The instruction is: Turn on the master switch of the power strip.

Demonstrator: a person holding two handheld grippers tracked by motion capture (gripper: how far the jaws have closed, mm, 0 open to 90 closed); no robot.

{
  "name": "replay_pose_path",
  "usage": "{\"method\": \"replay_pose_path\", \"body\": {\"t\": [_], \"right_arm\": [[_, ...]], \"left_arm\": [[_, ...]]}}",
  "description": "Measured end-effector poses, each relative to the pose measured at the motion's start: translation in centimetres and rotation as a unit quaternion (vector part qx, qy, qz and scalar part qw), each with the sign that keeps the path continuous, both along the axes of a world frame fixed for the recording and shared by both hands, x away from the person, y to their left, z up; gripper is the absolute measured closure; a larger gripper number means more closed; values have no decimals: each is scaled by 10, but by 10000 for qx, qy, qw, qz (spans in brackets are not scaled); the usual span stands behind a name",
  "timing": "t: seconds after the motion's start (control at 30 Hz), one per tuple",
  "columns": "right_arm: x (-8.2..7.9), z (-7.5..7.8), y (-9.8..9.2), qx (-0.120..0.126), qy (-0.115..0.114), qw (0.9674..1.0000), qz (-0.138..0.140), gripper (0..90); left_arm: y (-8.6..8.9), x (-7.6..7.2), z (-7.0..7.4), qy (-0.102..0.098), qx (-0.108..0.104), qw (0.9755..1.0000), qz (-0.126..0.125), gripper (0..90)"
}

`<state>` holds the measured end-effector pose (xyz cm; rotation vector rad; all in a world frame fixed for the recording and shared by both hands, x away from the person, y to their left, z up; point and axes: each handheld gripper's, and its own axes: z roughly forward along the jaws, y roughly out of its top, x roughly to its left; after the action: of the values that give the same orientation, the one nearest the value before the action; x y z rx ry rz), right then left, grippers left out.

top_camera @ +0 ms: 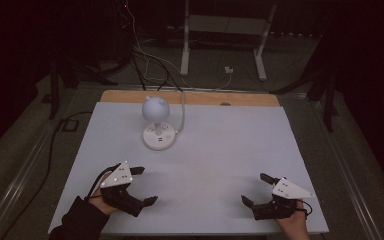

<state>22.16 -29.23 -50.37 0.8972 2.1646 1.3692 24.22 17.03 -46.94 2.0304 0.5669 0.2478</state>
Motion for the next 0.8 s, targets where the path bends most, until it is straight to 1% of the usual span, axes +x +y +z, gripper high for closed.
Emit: {"method": "replay_pose_path", "body": {"t": [0.17, 0.2, 0.23, 0.27, 0.4, 0.6, 0.8], "right_arm": [[0, 0, 0, 13, 2, 10000, 11, 0], [0, 0, 0, -2, 1, 10000, 6, 0], [0, 0, 0, -17, -9, 10000, 1, 0], [0, 0, 0, 4, -8, 10000, 6, 0], [0, 0, 0, 5, 6, 10000, 13, 0], [0, 0, -1, 12, 15, 10000, 16, 0], [0, 0, -1, 11, 14, 10000, 14, 0]], "left_arm": [[-4, 6, 2, -6, 0, 10000, 46, 0], [-5, 6, 2, -5, -32, 10000, 43, 0], [-6, 7, 3, -5, -14, 10000, 54, 0], [-7, 8, 3, -38, 2, 10000, 53, 0], [-10, 12, 8, -54, -48, 9999, 98, 0], [-14, 19, 13, -130, -44, 9998, 161, 0], [-19, 24, 14, -140, -76, 9997, 200, 0]]}}
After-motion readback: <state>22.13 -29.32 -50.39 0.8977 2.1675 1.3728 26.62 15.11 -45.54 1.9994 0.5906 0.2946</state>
